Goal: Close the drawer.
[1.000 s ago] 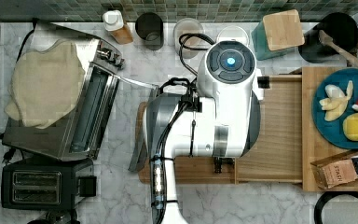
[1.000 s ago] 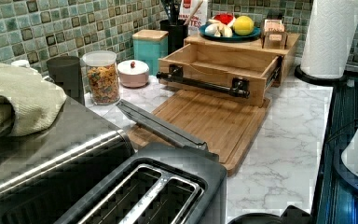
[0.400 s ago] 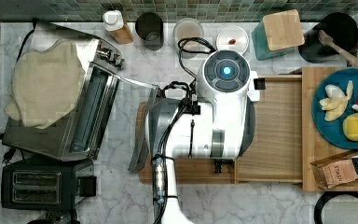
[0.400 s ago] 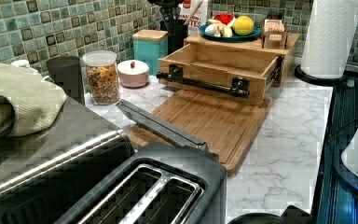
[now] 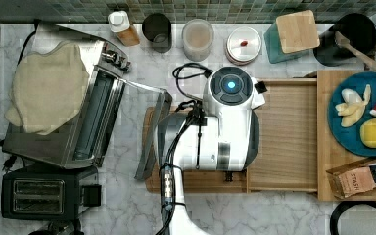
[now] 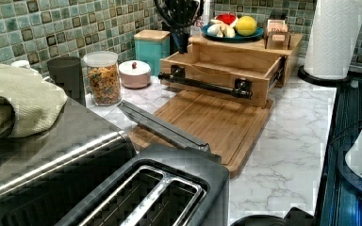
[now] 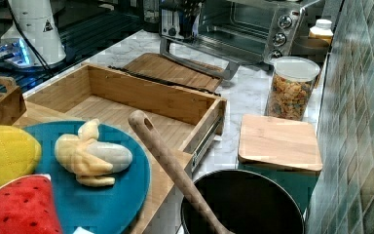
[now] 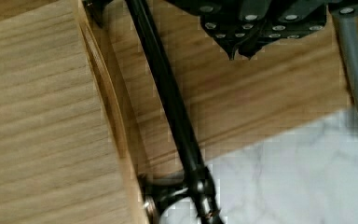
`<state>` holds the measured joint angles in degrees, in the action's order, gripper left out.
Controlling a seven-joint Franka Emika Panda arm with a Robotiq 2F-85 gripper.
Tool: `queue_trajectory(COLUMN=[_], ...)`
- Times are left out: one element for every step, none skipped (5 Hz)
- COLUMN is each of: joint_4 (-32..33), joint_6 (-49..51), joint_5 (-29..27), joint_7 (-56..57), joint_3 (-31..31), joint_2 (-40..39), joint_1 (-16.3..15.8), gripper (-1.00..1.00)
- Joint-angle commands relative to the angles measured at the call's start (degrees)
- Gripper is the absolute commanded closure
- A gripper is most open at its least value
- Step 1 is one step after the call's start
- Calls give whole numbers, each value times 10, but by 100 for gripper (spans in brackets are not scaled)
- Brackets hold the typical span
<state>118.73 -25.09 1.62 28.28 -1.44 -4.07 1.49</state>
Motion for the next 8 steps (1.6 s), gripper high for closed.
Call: queue_trajectory(joint_4=[56, 92, 102, 120, 132, 133, 129, 134], joint_6=[-76, -115, -130, -168, -200, -224, -229, -239], joint_5=[-4, -5, 11, 25, 27, 41, 39, 64], joint_7=[57, 97, 105, 119, 129, 131, 144, 91], joint_3=[12, 12, 13, 13, 10, 4, 1, -5], joint_2=[39, 45, 32, 21, 9, -10, -31, -33], joint_1=[-13, -11, -10, -10, -6, -1, 4, -3], gripper=[100, 100, 100, 100, 100, 100, 100, 100])
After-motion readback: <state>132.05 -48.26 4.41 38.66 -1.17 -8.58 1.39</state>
